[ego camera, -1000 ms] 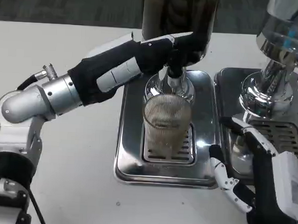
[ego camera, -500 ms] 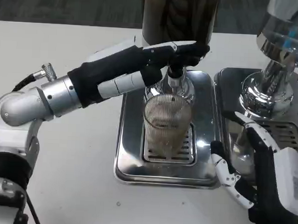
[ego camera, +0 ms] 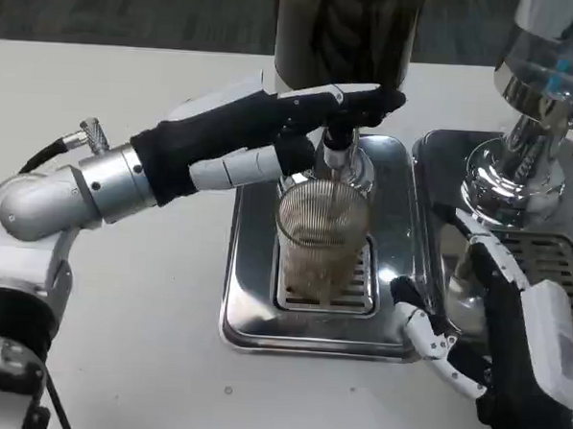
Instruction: Grasp the cup under the faucet to collect the drink, then remove the cup.
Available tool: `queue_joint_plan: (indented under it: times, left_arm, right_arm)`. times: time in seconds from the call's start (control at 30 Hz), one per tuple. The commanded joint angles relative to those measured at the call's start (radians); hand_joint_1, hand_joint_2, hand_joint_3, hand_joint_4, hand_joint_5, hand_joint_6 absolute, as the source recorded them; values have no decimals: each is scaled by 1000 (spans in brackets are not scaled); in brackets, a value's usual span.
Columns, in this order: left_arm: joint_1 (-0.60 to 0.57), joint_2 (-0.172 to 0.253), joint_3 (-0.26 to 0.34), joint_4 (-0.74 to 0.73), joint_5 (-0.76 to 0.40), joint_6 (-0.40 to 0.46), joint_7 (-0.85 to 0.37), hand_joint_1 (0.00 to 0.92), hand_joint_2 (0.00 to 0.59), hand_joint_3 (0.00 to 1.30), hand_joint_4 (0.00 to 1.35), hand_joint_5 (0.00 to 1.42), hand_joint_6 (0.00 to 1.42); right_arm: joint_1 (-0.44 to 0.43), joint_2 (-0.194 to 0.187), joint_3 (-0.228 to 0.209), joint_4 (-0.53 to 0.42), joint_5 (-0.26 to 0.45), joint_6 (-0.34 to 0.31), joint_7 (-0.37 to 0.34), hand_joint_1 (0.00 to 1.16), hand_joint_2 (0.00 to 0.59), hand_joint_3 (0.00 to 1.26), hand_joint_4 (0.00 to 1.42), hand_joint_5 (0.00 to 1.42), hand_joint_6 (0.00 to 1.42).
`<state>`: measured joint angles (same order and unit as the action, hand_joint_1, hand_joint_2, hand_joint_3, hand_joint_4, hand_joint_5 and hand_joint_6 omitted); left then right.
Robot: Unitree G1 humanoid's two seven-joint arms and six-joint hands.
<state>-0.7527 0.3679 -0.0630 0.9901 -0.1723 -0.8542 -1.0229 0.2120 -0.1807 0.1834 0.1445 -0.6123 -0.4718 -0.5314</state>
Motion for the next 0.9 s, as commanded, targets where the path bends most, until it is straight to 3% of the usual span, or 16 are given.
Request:
queue_joint_plan:
  times: [0.03,0.3,0.9]
  left_arm:
    - [23,16,-39,28,75,9,-14,0,68,147,69,105,5]
    - [23,23,-57,24,97,-26,4,0,70,147,69,105,6]
    - [24,35,-83,23,115,-52,37,0,66,147,69,91,7]
  right_arm:
    - [-18,-12,-9,-12,52,-15,54,468,268,167,132,146,183]
    - [-29,-7,-19,-15,127,-7,134,559,242,137,97,112,178]
    - [-94,7,-34,2,322,-3,368,644,197,8,0,6,114]
